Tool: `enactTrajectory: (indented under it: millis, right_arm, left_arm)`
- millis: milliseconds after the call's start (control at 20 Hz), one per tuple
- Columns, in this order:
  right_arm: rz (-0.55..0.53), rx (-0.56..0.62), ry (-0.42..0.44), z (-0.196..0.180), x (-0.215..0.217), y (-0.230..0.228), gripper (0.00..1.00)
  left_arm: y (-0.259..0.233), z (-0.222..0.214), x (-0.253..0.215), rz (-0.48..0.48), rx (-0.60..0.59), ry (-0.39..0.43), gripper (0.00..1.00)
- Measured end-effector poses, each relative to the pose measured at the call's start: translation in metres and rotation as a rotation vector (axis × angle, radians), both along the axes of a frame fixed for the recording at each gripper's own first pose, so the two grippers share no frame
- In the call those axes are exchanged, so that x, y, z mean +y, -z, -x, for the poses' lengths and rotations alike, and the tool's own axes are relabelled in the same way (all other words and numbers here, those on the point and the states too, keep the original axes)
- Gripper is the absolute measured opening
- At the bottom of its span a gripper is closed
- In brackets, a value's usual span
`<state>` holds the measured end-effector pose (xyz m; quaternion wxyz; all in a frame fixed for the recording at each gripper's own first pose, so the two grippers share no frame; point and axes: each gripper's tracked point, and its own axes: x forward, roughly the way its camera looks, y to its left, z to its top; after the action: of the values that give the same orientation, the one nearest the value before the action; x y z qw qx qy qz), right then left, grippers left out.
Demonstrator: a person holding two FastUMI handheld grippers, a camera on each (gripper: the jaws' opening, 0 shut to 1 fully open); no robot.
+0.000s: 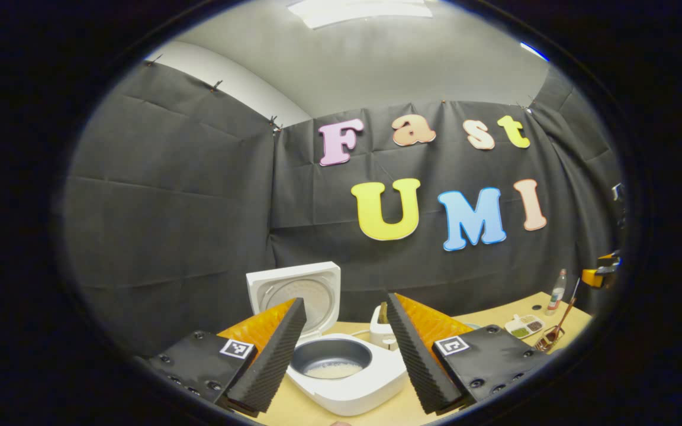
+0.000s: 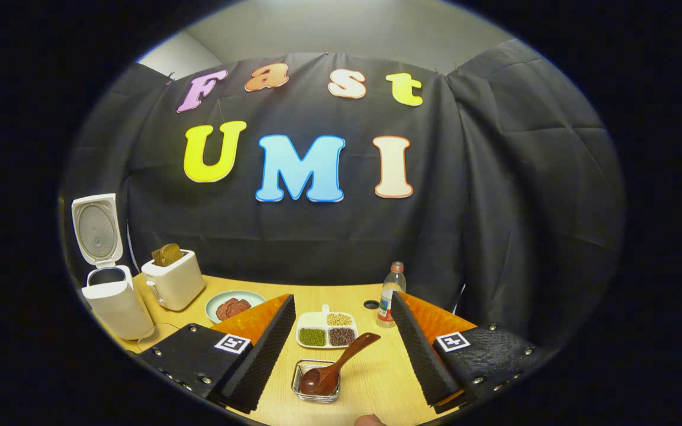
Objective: Close the left gripper, press the button to open the rice cooker; take a wooden spoon from the chopstick holder with the right hand, scoop a spoonful of rice and pour it into the rice cooker, then put the wooden spoon back into the chopstick holder.
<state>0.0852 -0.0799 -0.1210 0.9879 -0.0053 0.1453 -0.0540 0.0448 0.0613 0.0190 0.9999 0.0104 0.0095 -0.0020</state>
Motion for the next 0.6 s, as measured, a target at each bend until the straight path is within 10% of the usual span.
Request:
enactTrajectory:
  millis: [600]
  right_arm:
    - [0.019, -0.025, 0.111, 0.055, -0.010, -0.019, 0.98]
  left_arm:
    - [-0.045, -0.165, 0.100, 0.038, -0.054, -0.117, 0.92]
